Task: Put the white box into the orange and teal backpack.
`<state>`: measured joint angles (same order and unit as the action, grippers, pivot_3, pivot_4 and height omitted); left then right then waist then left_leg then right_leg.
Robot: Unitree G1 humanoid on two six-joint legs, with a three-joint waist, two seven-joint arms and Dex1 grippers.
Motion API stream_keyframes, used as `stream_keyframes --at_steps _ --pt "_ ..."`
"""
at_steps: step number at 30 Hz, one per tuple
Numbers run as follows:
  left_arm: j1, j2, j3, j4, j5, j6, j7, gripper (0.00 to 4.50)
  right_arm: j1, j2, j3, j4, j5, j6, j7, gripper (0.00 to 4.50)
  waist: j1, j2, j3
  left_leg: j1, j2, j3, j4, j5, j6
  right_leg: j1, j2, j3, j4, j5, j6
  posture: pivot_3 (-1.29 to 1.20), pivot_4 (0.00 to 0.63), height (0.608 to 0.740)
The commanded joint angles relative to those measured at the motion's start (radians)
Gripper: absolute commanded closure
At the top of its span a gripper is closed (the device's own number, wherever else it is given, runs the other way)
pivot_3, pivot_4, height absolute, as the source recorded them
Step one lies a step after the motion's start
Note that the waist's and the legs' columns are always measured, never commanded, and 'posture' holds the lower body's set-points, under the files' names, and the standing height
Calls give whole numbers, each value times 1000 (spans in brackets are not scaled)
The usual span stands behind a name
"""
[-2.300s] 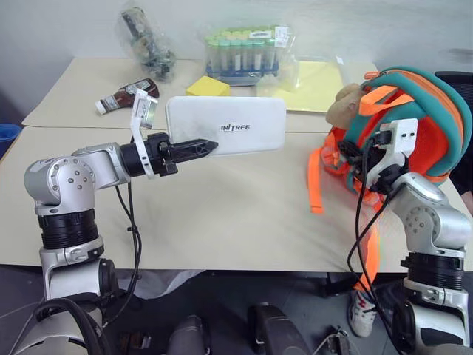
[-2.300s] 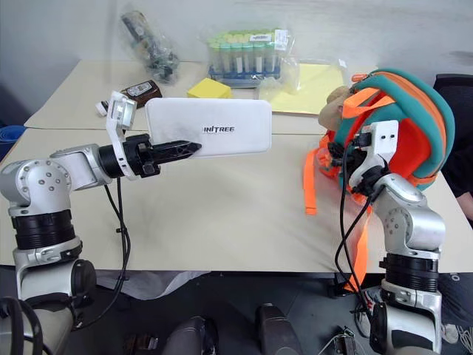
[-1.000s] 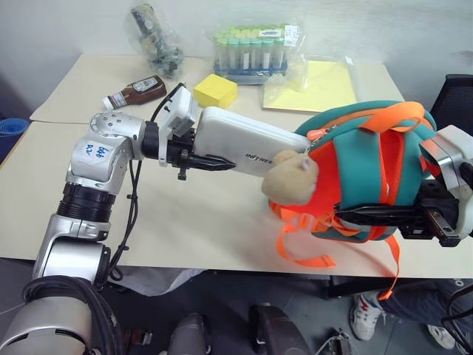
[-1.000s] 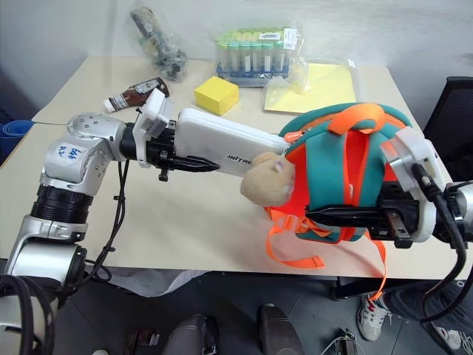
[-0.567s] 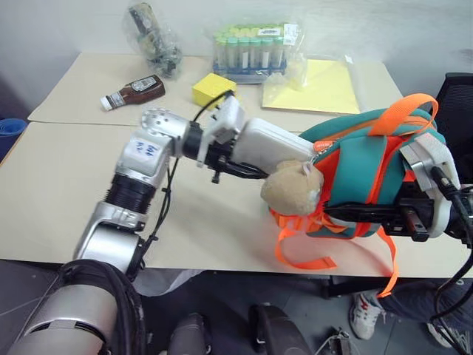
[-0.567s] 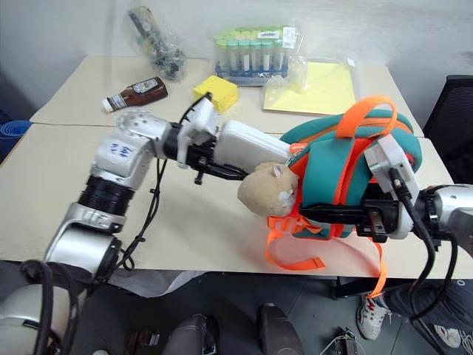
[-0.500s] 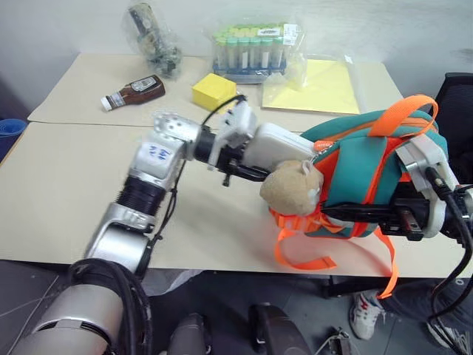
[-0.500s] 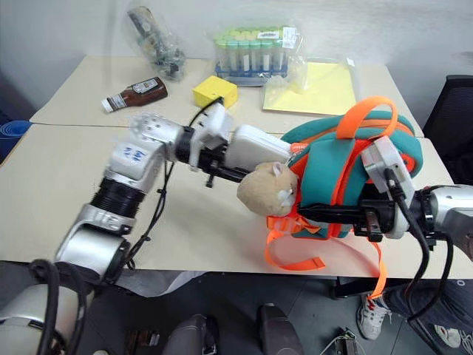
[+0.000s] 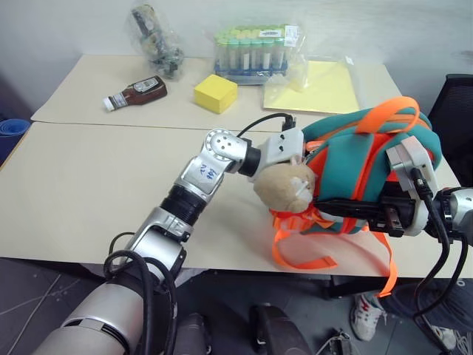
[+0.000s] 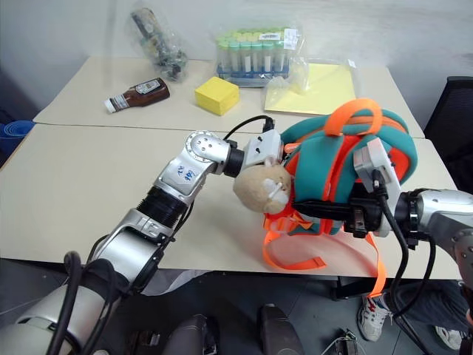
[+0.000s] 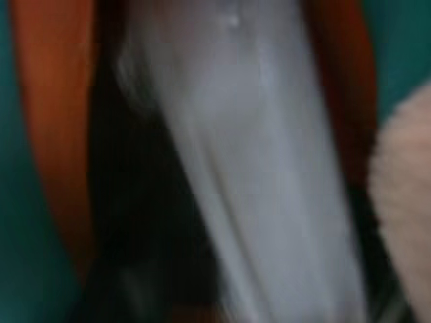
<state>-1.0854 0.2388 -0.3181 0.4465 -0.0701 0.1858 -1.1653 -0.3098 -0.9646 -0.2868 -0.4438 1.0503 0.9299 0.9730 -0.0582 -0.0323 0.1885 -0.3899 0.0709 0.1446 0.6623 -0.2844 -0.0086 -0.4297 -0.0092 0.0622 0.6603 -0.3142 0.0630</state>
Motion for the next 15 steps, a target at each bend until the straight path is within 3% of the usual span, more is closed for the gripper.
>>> stream_keyframes --at_steps 1,2,8,12,15 --pt "51 100 42 -133 -66 51 -106 276 -5 10 -16 -20 1 -25 -12 4500 -4 0 0 1 1 0 -1 0 -1 0 1 0 1 0 -1 0 150 740" --pt "65 138 58 -162 -83 66 -129 15 -5 11 -15 -20 0 -26 -13 4500 -4 0 0 1 1 0 -1 1 -2 0 1 0 1 -1 -1 0 150 740" --pt "88 346 188 -285 -277 311 -269 15 -12 25 10 -12 -16 -36 -20 4500 -2 0 0 2 3 -1 0 2 -5 0 2 -2 4 -1 -2 0 150 740" --pt "53 398 260 -337 -407 485 -284 15 -21 34 17 -12 -19 -33 -24 4500 4 0 0 1 1 -1 1 2 -2 0 0 -2 3 -1 -1 0 150 740" --pt "26 361 316 -377 -472 562 -189 15 -23 37 18 -14 -16 -30 -25 4500 7 0 0 0 0 -1 2 1 -2 0 -1 -2 2 -1 -1 0 150 740"
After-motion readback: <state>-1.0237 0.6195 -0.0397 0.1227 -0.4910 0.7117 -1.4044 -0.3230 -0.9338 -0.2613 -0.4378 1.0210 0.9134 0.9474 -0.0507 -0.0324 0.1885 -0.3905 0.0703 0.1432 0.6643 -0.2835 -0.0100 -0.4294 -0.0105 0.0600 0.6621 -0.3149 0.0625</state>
